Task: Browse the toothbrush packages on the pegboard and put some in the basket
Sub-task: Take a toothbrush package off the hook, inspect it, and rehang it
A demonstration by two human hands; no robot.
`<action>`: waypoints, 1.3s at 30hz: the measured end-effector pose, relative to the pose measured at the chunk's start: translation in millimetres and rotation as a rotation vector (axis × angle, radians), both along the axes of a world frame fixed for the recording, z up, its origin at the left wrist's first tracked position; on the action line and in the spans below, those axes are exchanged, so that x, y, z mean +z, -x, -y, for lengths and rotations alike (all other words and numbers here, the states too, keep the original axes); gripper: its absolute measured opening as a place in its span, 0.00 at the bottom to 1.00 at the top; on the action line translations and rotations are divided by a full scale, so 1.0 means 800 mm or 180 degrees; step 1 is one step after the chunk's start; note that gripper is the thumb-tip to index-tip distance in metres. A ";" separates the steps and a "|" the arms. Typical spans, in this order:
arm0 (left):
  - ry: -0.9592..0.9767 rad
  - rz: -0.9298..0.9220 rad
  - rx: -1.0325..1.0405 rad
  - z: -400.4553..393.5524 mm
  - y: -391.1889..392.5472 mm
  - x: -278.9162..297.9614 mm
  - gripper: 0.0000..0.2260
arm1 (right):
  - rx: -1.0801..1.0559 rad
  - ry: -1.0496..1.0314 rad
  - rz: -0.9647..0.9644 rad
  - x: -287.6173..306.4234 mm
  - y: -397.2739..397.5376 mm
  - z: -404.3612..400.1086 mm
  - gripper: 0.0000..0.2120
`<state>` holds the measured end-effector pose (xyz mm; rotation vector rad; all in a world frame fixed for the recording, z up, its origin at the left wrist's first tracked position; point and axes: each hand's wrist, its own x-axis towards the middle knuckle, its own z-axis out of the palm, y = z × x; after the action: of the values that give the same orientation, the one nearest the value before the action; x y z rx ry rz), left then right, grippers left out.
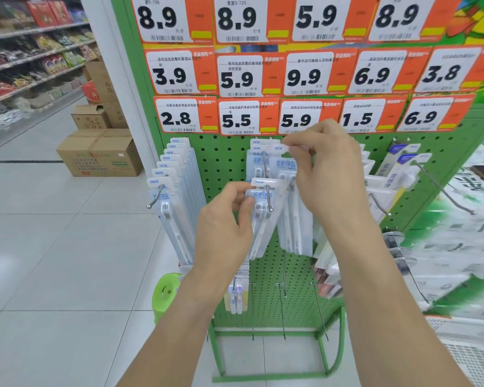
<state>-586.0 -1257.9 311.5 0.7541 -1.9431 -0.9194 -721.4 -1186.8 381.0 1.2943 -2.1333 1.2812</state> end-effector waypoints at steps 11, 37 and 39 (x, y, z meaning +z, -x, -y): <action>0.0022 0.0022 -0.0009 -0.003 0.002 0.003 0.06 | -0.0436 0.1359 -0.0613 -0.010 -0.033 -0.049 0.09; -0.1785 -0.0330 -0.0696 -0.065 -0.128 -0.054 0.08 | 0.1323 0.0529 0.2063 -0.147 -0.123 -0.075 0.04; -0.1978 -0.0315 -0.0635 -0.067 -0.134 -0.063 0.09 | 0.1331 0.0414 0.2060 -0.156 -0.126 -0.075 0.05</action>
<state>-478.8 -1204.3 261.4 0.8426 -1.6680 -1.6905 -620.7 -1126.4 255.9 1.4594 -2.1673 2.2248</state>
